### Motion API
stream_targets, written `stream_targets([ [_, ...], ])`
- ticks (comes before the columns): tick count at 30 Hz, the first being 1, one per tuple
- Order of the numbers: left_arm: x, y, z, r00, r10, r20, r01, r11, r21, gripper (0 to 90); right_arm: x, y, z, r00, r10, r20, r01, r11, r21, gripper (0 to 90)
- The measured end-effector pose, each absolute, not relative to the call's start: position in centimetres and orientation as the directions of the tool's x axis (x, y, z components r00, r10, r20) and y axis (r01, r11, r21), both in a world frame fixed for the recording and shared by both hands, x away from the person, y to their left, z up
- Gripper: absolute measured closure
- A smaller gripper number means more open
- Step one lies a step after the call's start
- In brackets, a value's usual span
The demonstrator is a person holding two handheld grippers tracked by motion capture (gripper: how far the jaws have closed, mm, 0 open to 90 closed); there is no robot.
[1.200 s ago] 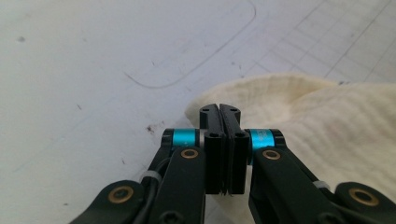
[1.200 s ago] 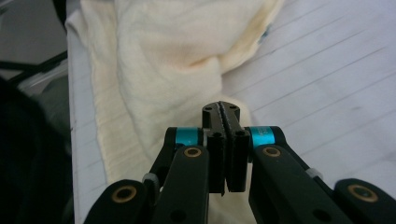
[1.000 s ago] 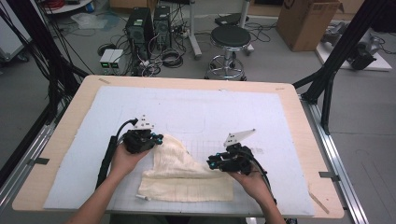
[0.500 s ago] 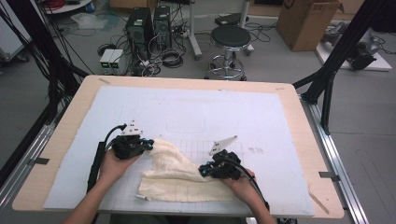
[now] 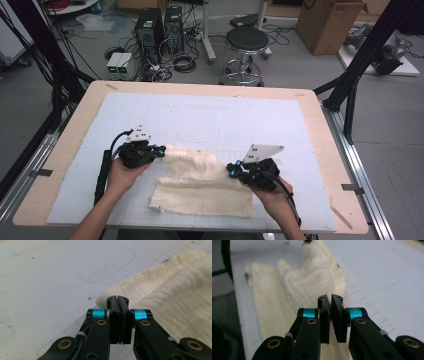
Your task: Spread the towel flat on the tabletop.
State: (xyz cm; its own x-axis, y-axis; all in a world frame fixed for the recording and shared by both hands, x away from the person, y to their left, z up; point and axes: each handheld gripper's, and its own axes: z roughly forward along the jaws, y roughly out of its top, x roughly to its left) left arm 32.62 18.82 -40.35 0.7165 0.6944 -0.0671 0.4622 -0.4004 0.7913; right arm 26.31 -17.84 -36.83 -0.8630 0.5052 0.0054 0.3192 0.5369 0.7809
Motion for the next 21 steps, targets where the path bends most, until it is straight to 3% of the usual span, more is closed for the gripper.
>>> stream_targets([
  [5,31.3,19.2,-41.1,0.727,0.685,-0.054,0.467,-0.436,0.769,88.1,24.9,-16.6,-40.6,-0.893,0.439,0.1,0.372,0.595,0.713,84.1],
  [8,30.5,19.4,-41.6,0.734,0.677,-0.052,0.464,-0.444,0.767,88.1,24.3,-16.0,-41.7,-0.905,0.409,0.116,0.366,0.61,0.703,76.0],
  [13,29.8,19.6,-42.2,0.733,0.679,-0.04,0.46,-0.453,0.764,88.1,24.2,-16.1,-40.2,-0.909,0.388,0.15,0.363,0.563,0.743,64.9],
  [18,29.6,19.7,-42.3,0.74,0.672,-0.028,0.448,-0.462,0.765,88.0,24.9,-16.3,-37.6,-0.914,0.395,0.098,0.317,0.538,0.781,64.0],
  [21,29.6,19.9,-42.3,0.74,0.672,-0.027,0.444,-0.458,0.77,88.0,26.2,-16.8,-36.6,-0.897,0.428,0.114,0.338,0.495,0.8,64.3],
])
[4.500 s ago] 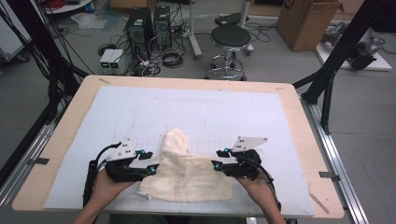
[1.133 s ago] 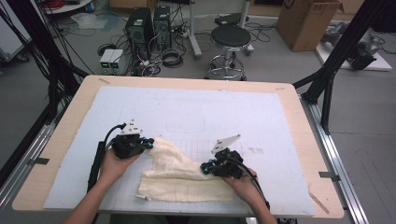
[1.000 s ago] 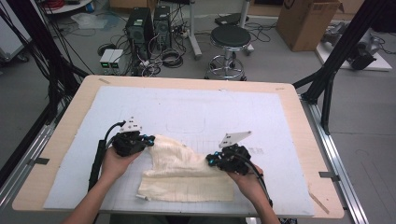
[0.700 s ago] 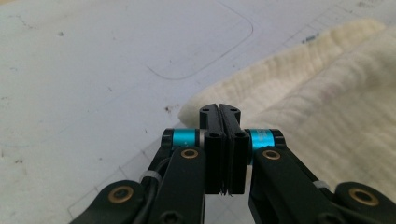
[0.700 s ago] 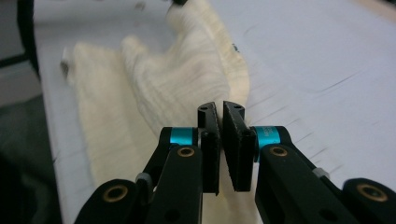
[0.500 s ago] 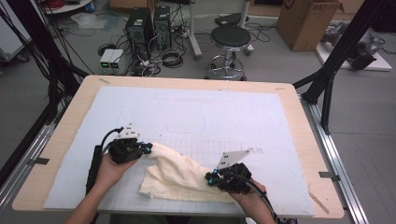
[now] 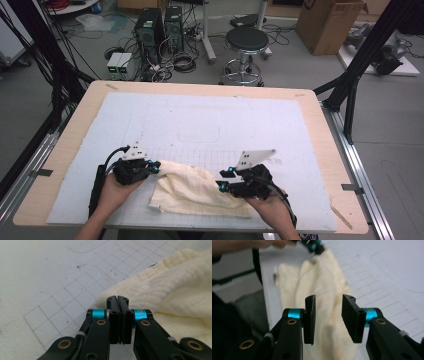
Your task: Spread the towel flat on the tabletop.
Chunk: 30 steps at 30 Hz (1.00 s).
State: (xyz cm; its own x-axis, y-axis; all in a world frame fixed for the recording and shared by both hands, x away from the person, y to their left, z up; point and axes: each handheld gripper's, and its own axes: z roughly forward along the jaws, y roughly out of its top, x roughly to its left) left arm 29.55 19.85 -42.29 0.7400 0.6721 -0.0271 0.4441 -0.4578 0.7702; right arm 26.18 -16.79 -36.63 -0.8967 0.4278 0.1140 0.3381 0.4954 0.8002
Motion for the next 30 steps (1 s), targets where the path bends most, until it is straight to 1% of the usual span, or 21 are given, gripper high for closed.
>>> stream_targets([
  [1,29.6,19.9,-42.2,0.74,0.672,-0.024,0.441,-0.459,0.771,87.9,26.6,-16.9,-36.5,-0.893,0.435,0.115,0.34,0.485,0.805,64.5],
  [3,29.5,20.0,-42.2,0.736,0.676,-0.027,0.442,-0.45,0.776,87.9,27.6,-16.8,-37.0,-0.881,0.466,0.075,0.339,0.514,0.788,64.8],
  [4,29.5,20.0,-42.2,0.736,0.676,-0.028,0.44,-0.447,0.779,87.9,28.0,-16.7,-37.5,-0.877,0.475,0.073,0.351,0.529,0.773,65.3],
  [11,29.4,20.1,-42.2,0.74,0.673,-0.02,0.431,-0.451,0.782,87.9,29.0,-16.5,-41.6,-0.864,0.493,0.104,0.422,0.595,0.683,70.0],
  [14,29.3,20.0,-42.2,0.74,0.672,-0.023,0.429,-0.446,0.785,87.9,29.1,-16.9,-42.5,-0.851,0.511,0.119,0.449,0.591,0.67,70.8],
  [18,29.2,20.1,-42.1,0.741,0.671,-0.022,0.426,-0.444,0.788,87.9,29.0,-16.6,-43.3,-0.862,0.491,0.122,0.445,0.621,0.645,70.6],
  [20,29.1,20.1,-42.1,0.742,0.67,-0.02,0.422,-0.445,0.79,87.9,28.8,-16.6,-43.4,-0.861,0.497,0.107,0.438,0.618,0.653,73.0],
  [22,29.0,20.1,-42.1,0.743,0.669,-0.016,0.421,-0.448,0.789,87.9,28.9,-16.7,-43.4,-0.865,0.488,0.117,0.437,0.616,0.655,82.5],
  [23,29.0,20.1,-42.2,0.742,0.671,-0.016,0.422,-0.448,0.788,87.9,28.9,-16.7,-43.4,-0.868,0.479,0.128,0.438,0.618,0.653,85.9],
  [27,28.9,20.1,-42.1,0.742,0.67,-0.016,0.419,-0.445,0.791,87.9,28.8,-16.7,-43.2,-0.874,0.477,0.098,0.416,0.628,0.657,87.2],
  [30,29.0,20.1,-42.1,0.74,0.673,-0.019,0.418,-0.436,0.797,87.9,29.3,-17.3,-42.5,-0.854,0.511,0.096,0.428,0.588,0.686,87.2],
])
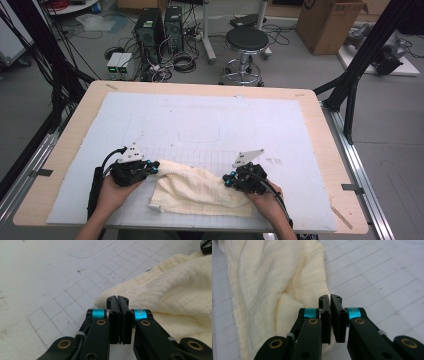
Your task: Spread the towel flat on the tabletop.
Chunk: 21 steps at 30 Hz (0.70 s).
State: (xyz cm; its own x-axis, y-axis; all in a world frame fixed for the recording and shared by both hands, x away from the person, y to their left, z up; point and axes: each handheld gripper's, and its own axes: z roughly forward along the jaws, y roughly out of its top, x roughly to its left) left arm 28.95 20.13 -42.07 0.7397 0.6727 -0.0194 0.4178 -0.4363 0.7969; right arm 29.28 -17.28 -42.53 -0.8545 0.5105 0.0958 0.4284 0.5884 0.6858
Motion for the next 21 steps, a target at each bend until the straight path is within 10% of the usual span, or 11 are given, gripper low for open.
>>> stream_targets([
  [21,29.5,20.0,-42.4,0.725,0.689,-0.022,0.432,-0.429,0.793,87.9,30.5,-20.3,-42.9,-0.742,0.646,0.177,0.572,0.474,0.669,65.7],
])
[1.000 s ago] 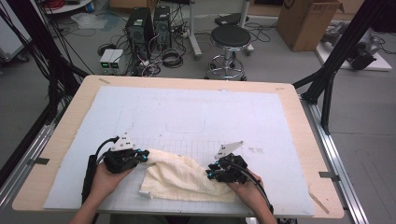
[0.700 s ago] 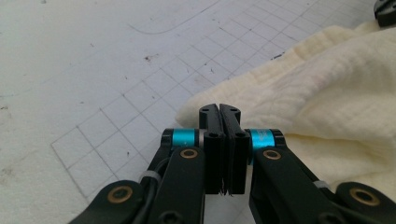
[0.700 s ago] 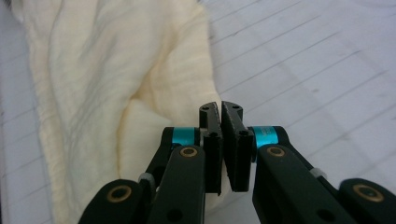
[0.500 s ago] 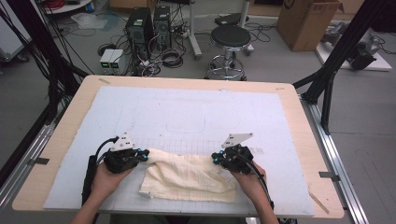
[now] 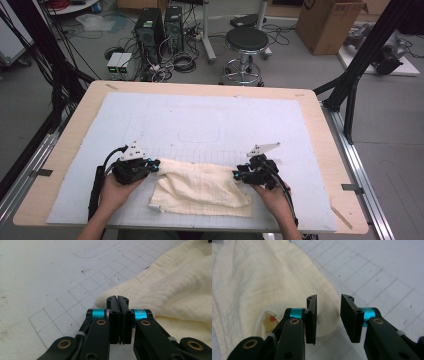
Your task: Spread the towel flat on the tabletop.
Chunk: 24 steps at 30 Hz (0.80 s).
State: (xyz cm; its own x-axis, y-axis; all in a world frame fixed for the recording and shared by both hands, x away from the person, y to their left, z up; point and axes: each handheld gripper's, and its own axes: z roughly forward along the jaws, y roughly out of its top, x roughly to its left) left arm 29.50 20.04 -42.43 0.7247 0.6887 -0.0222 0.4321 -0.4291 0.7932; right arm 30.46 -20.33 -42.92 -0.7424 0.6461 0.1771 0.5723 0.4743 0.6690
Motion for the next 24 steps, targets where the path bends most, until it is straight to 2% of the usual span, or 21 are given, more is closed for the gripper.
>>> stream_targets([
  [4,29.5,20.2,-42.5,0.724,0.689,-0.019,0.431,-0.432,0.792,87.9,29.9,-20.0,-43.4,-0.74,0.661,0.127,0.566,0.508,0.649,66.6],
  [7,29.5,20.2,-42.5,0.725,0.689,-0.02,0.433,-0.433,0.791,87.9,29.7,-19.7,-43.4,-0.745,0.663,0.07,0.539,0.537,0.649,73.8],
  [8,29.5,20.2,-42.5,0.725,0.688,-0.021,0.434,-0.433,0.79,87.9,29.7,-19.7,-43.4,-0.751,0.655,0.078,0.536,0.537,0.651,78.9],
  [10,29.5,20.2,-42.5,0.724,0.689,-0.019,0.432,-0.432,0.791,87.9,29.8,-19.7,-43.4,-0.759,0.645,0.091,0.537,0.54,0.649,83.4],
  [18,29.9,20.6,-42.2,0.699,0.713,-0.053,0.449,-0.38,0.809,88.0,30.5,-19.4,-42.1,-0.768,0.638,0.054,0.494,0.537,0.684,85.4],
  [24,32.0,20.1,-40.5,0.662,0.749,-0.01,0.433,-0.372,0.821,88.1,32.2,-18.9,-40.4,-0.76,0.649,0.023,0.46,0.513,0.724,85.4],
])
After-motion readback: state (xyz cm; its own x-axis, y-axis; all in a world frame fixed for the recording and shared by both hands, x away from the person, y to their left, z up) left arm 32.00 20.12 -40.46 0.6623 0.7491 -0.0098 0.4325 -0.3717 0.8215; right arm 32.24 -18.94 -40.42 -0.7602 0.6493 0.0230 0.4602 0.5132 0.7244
